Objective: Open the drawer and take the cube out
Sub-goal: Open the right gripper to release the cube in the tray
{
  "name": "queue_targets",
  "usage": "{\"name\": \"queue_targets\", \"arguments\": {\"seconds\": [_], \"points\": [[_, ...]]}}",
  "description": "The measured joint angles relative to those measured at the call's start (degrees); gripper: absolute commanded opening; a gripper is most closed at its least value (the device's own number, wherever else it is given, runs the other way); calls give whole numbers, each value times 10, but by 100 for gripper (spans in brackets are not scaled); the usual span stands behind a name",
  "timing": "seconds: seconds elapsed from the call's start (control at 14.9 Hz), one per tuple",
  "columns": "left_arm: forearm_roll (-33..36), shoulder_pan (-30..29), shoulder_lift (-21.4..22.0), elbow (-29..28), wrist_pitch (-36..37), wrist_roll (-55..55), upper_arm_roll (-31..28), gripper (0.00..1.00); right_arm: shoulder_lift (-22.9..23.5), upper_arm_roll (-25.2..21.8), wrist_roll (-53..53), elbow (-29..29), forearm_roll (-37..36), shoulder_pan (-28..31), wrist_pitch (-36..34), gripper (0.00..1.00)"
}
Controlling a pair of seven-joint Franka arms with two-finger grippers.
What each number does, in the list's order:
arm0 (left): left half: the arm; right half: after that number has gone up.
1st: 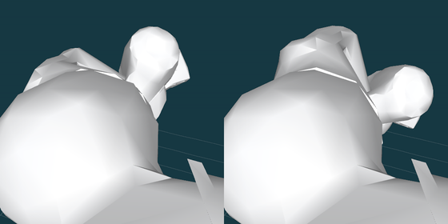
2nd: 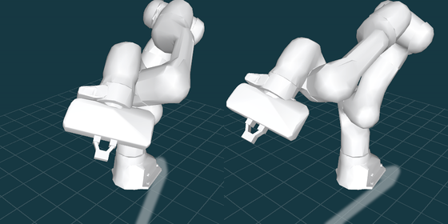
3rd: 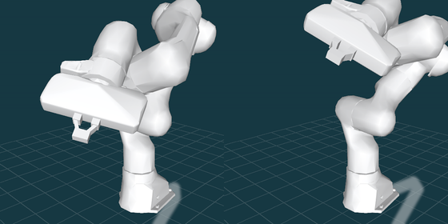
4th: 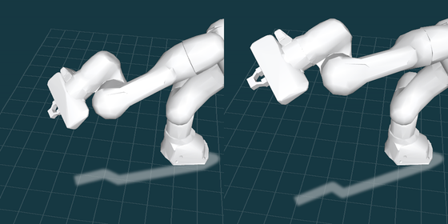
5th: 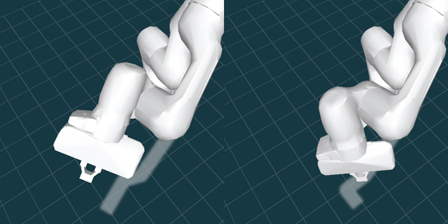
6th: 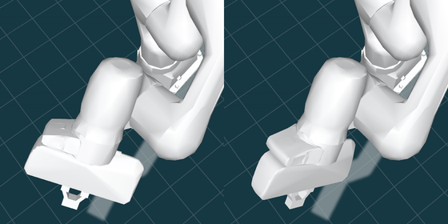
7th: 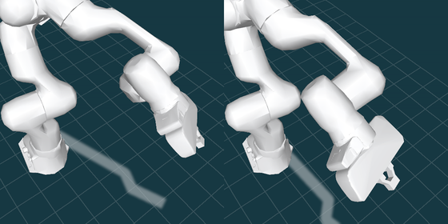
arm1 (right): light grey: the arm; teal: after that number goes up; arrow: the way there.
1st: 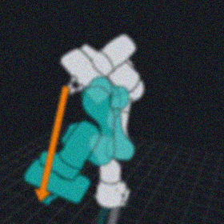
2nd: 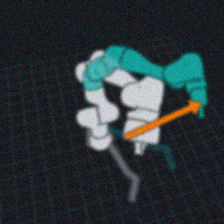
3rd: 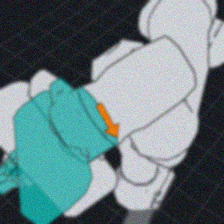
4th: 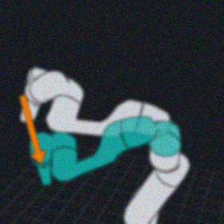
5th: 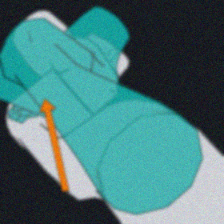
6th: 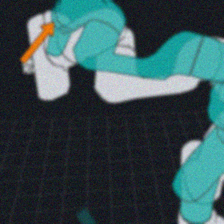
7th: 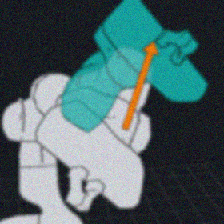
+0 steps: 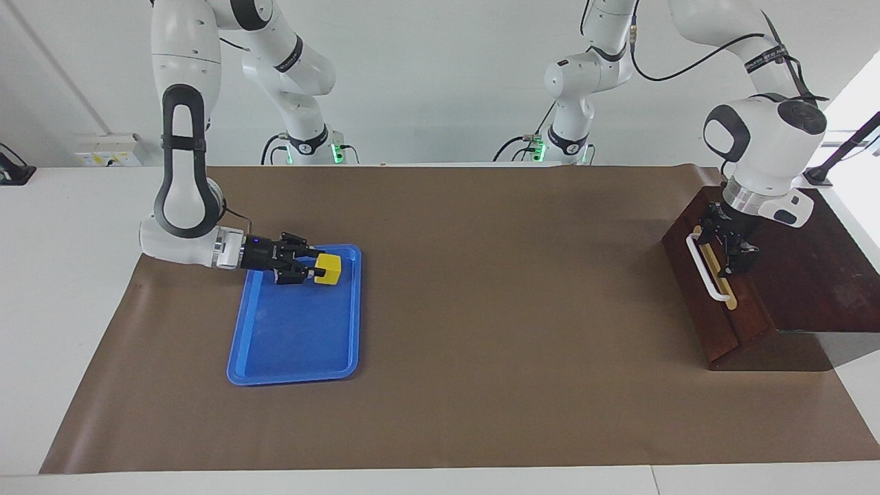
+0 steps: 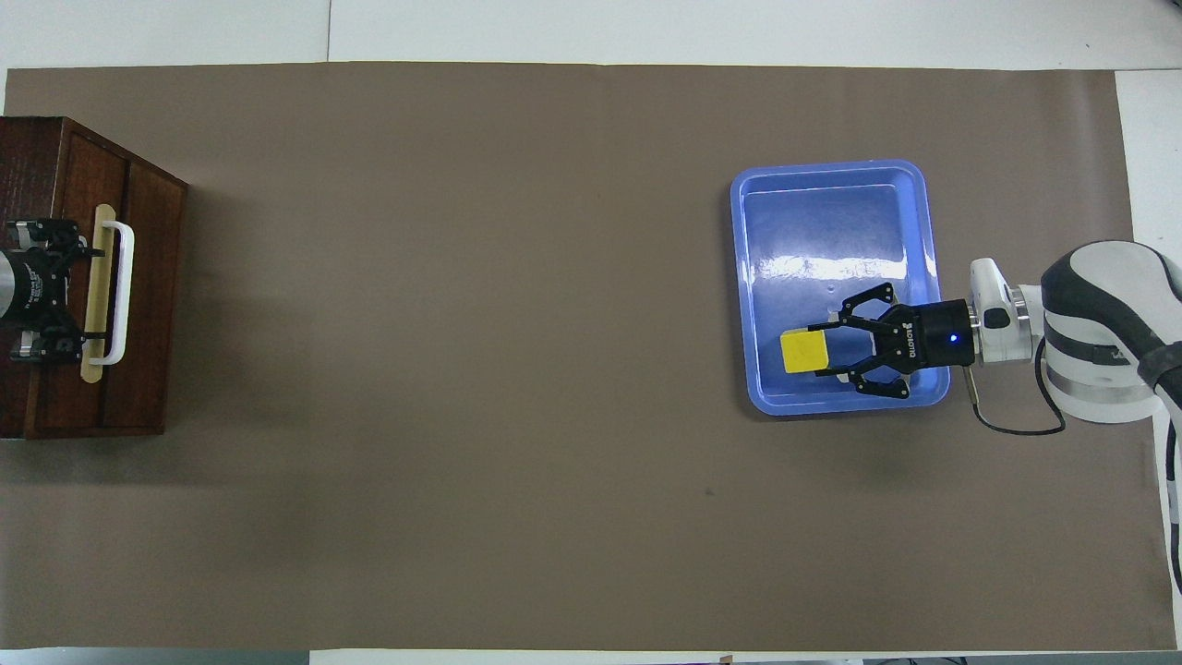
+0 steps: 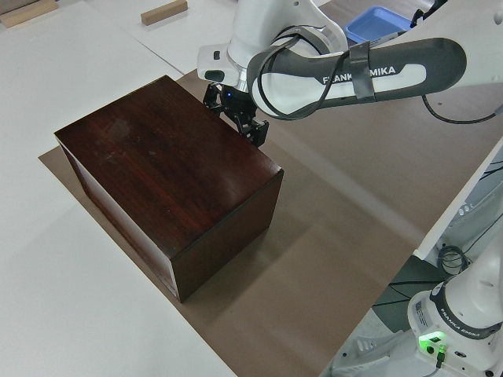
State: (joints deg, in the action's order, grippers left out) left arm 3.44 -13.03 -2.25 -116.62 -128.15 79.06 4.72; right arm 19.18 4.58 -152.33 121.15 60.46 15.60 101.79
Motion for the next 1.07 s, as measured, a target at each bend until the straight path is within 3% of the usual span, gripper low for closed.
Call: {"name": "queue_targets", "arguments": {"seconds": [0.13,0.4,0.47,0.54,0.6,0.67,0.87,1.07], "points": [[2,1,1,45,52,-13,6,100,0,1,-12,0,0,-1,8,0],[2,53,9,197,278,-150,16,100,0,4,-31,4,0,-4,30,0],[2,75,14,208,309,-191,17,100,0,4,-35,3,0,-4,30,14],[2,95,19,211,334,-230,18,100,0,4,-38,3,0,-4,31,36],[2,110,24,211,357,-273,20,100,0,4,-38,3,0,-4,31,96],[2,121,26,211,375,-318,20,100,0,4,-38,3,0,-4,31,100],[0,131,30,211,417,-466,24,100,0,4,-39,2,0,-4,42,100],[0,134,32,210,421,-517,24,100,0,4,-39,1,0,-4,42,100]]}}
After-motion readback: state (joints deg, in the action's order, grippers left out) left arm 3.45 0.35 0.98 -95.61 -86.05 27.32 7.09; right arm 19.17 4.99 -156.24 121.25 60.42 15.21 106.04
